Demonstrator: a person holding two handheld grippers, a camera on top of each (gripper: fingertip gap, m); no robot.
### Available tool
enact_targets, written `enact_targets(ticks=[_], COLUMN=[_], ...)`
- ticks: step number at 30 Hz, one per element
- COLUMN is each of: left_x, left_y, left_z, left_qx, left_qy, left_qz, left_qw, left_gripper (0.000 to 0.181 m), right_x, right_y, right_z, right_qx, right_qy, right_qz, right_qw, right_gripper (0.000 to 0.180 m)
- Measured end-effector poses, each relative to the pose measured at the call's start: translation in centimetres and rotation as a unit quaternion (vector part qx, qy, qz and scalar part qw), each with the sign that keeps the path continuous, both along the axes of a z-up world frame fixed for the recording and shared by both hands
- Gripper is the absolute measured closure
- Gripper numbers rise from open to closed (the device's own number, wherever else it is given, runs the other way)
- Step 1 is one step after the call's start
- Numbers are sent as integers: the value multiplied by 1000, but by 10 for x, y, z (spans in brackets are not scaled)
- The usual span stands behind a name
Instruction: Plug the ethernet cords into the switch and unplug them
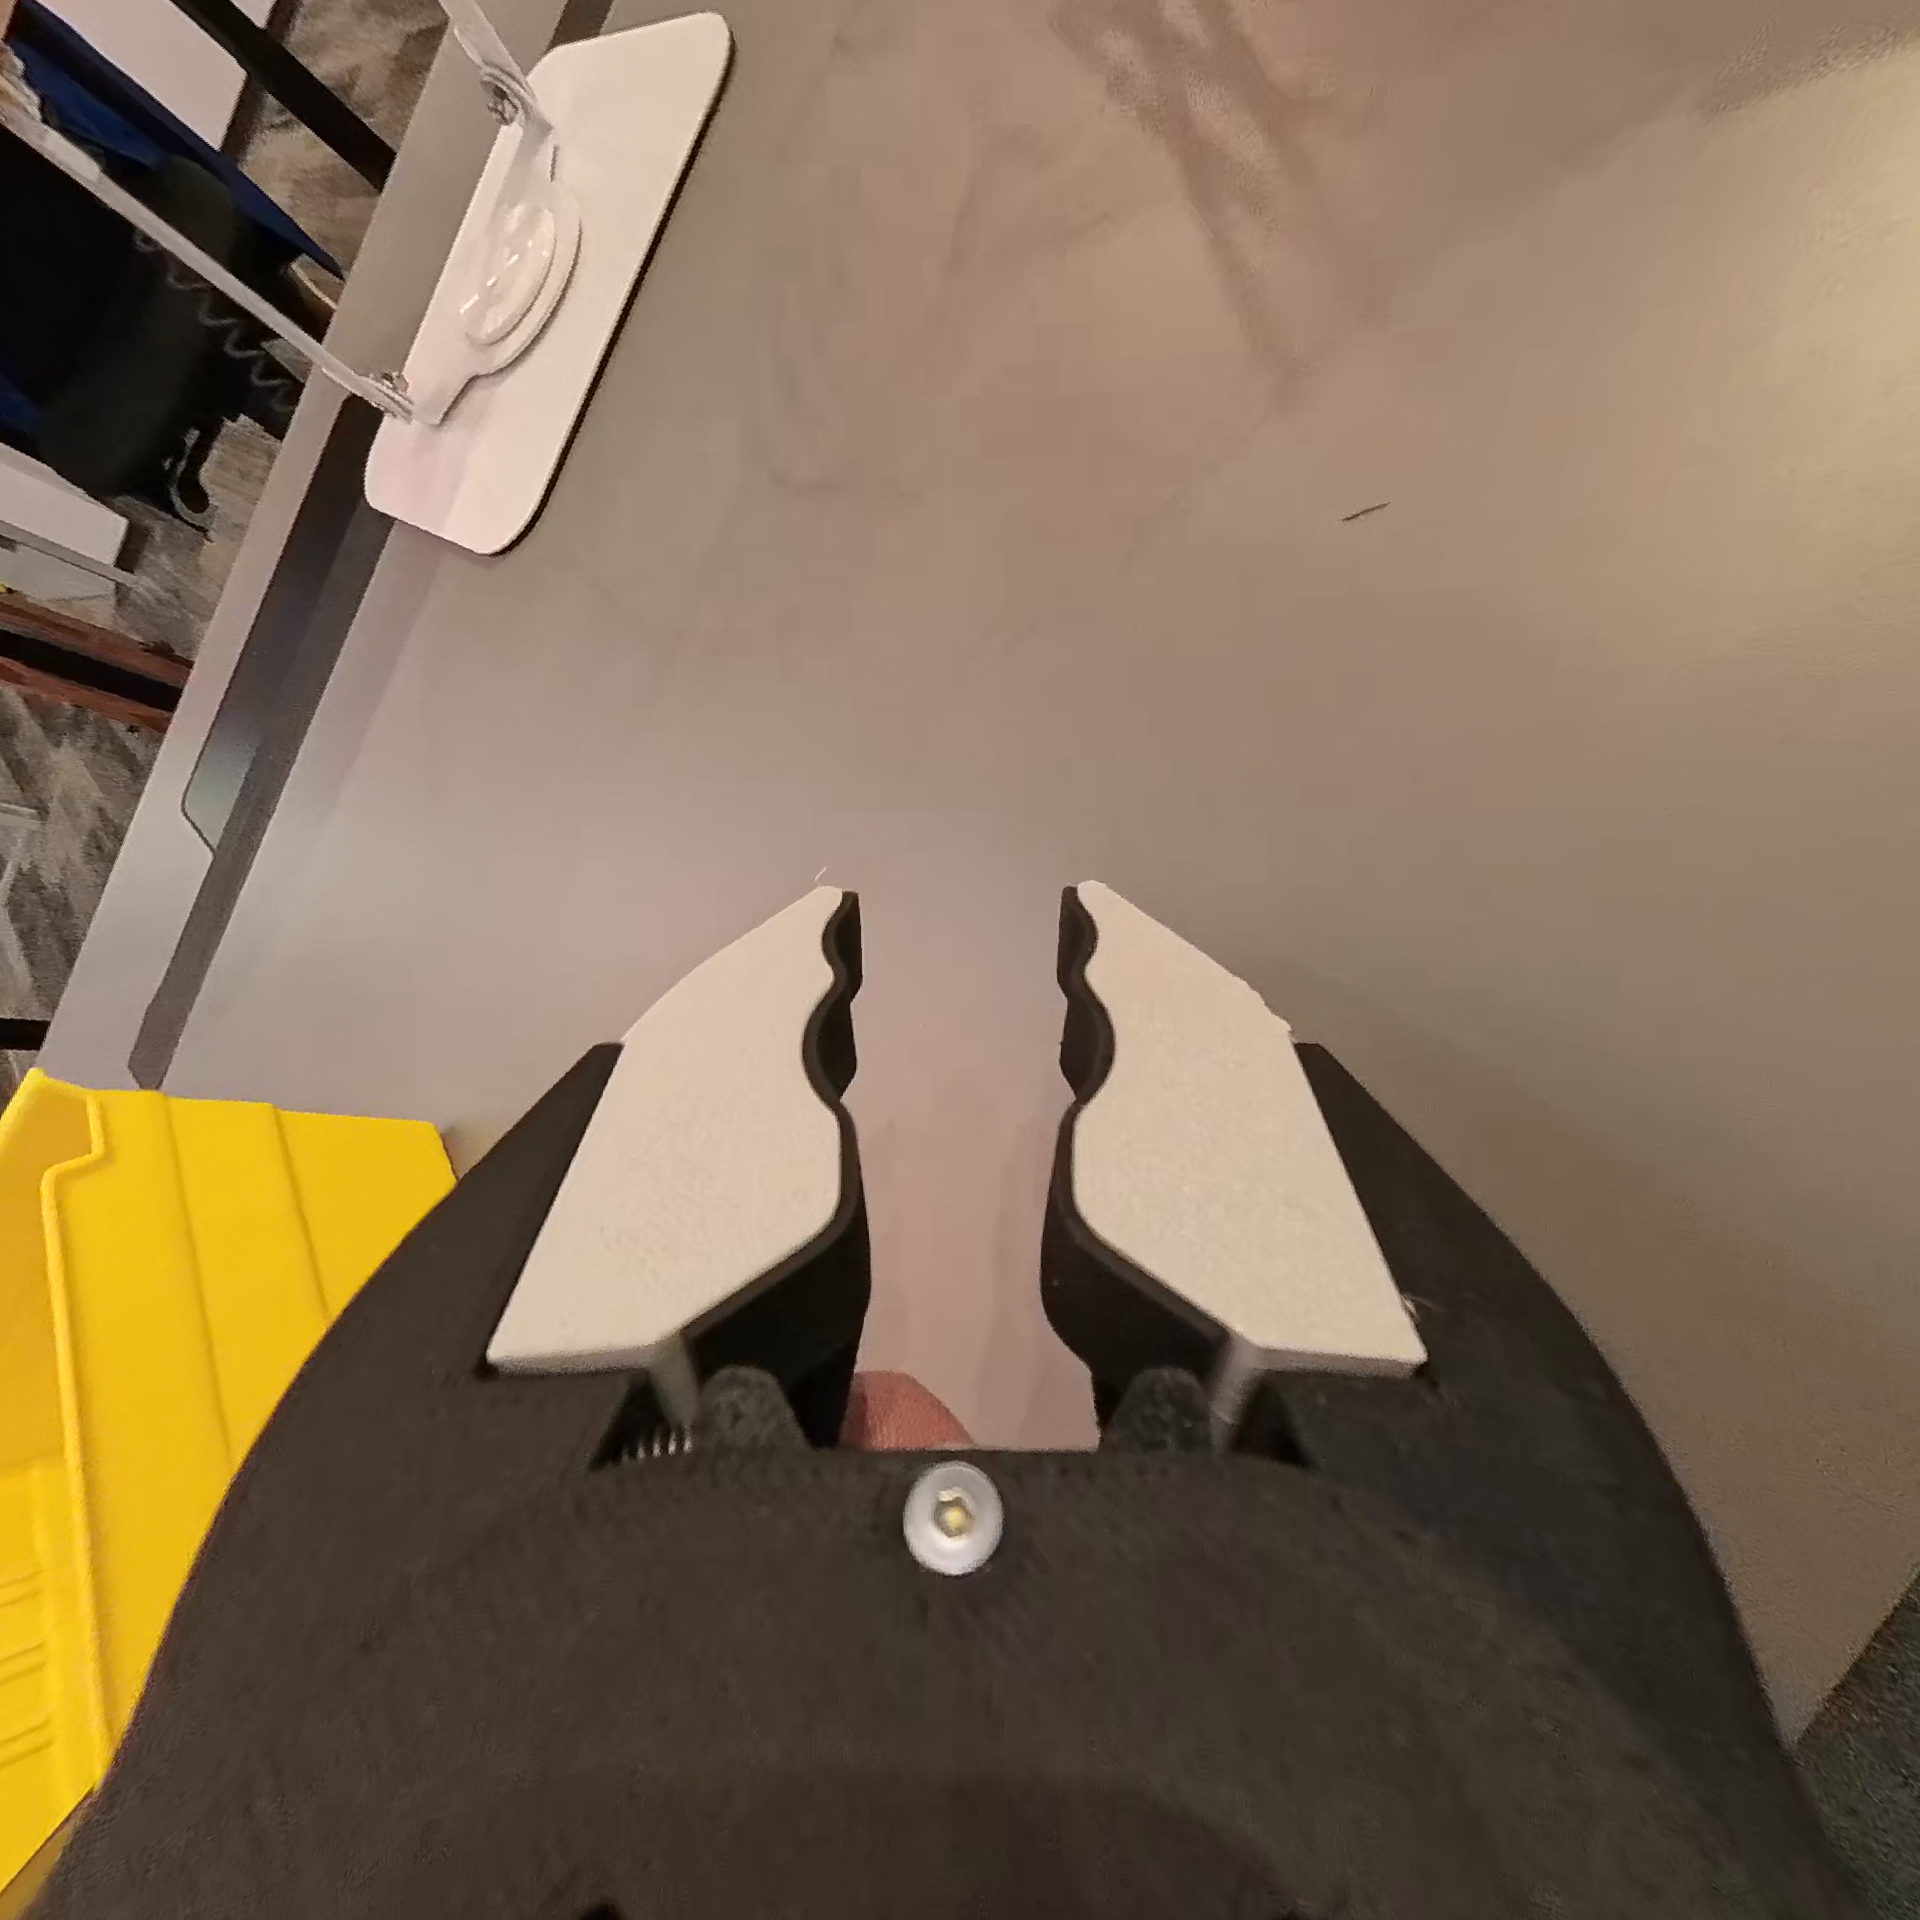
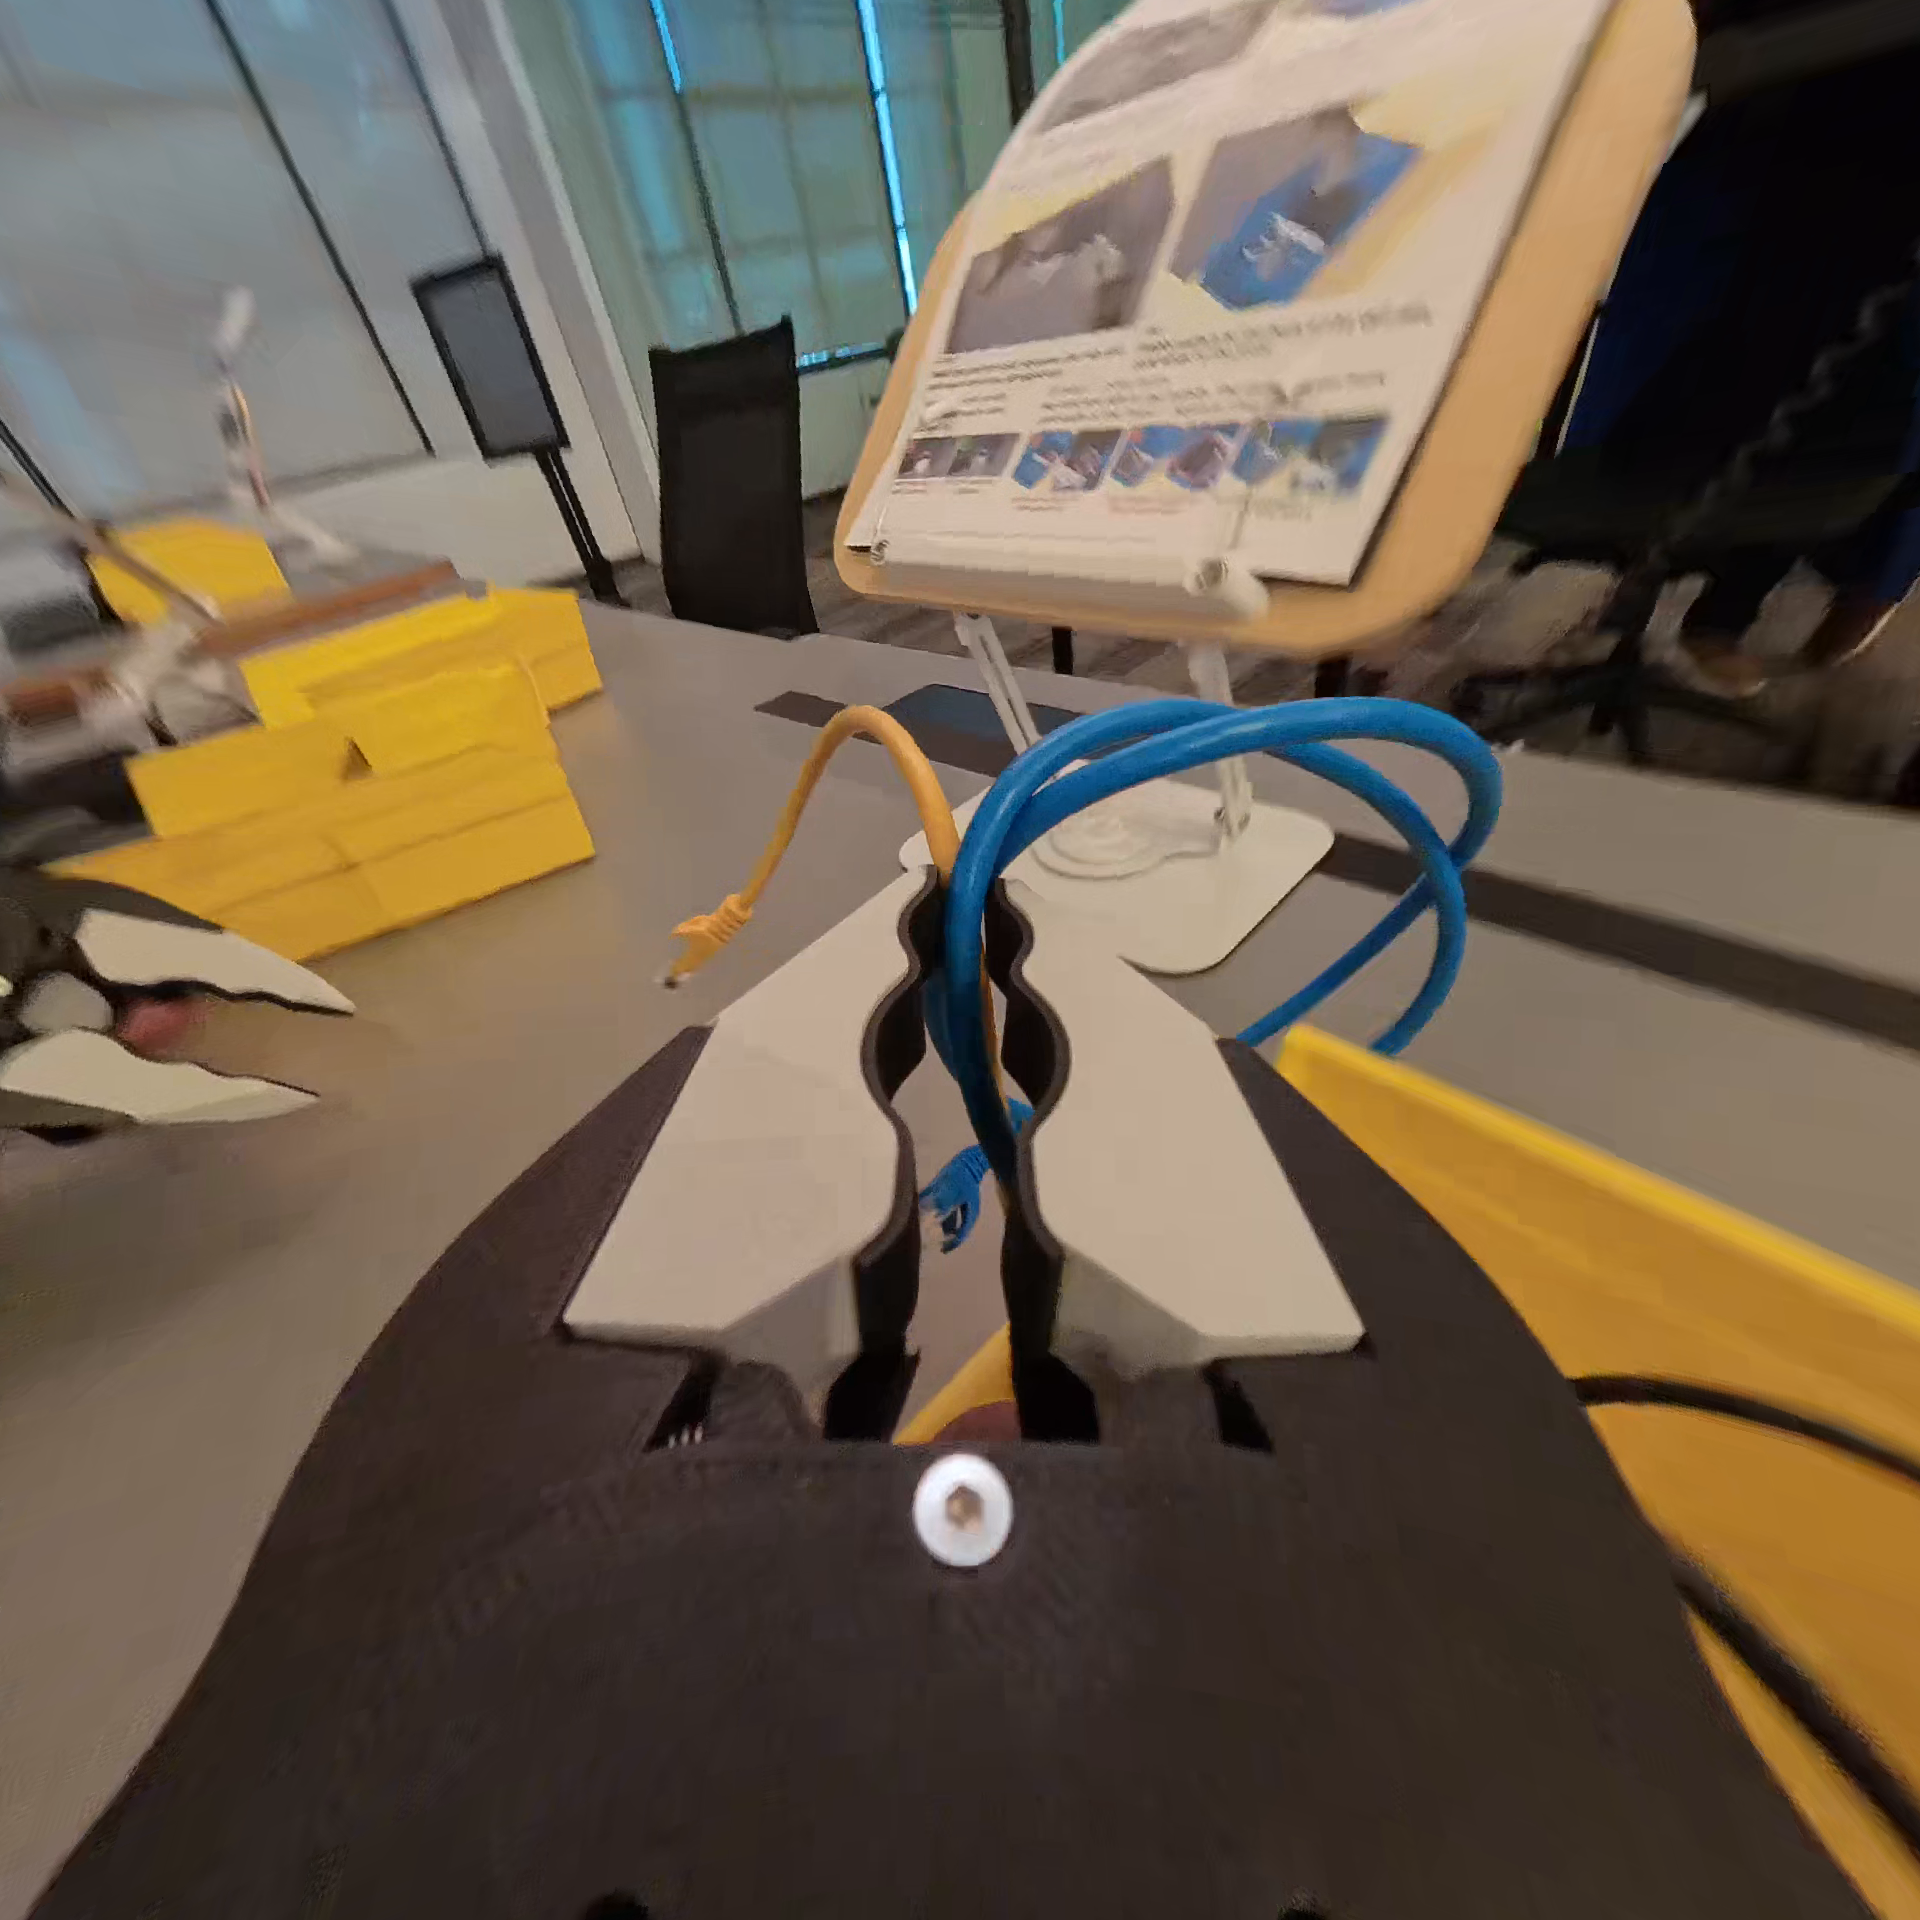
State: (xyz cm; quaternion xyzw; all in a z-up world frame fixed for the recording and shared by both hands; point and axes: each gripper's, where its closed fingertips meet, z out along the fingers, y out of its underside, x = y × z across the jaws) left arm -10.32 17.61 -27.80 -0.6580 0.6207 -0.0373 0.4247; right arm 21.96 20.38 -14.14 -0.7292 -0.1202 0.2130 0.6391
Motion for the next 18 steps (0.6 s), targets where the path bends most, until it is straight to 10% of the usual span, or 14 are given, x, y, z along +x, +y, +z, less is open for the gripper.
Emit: enact_targets(ticks=[8, 18], left_x=[-3, -3], left_y=[3, 2], left_z=[-4, -6], left_qx=[-2, -2], left_qy=[4, 12], left_qz=[1, -3], left_qw=[1000, 1000], left_gripper=[145, 144], right_x=[32, 66], right_y=[-3, -19], right_z=[72, 40], right_qx=[45, -134], right_qy=[-120, -216], right_qz=[-80, -116], right_qw=[989, 960], right_gripper=[175, 175])
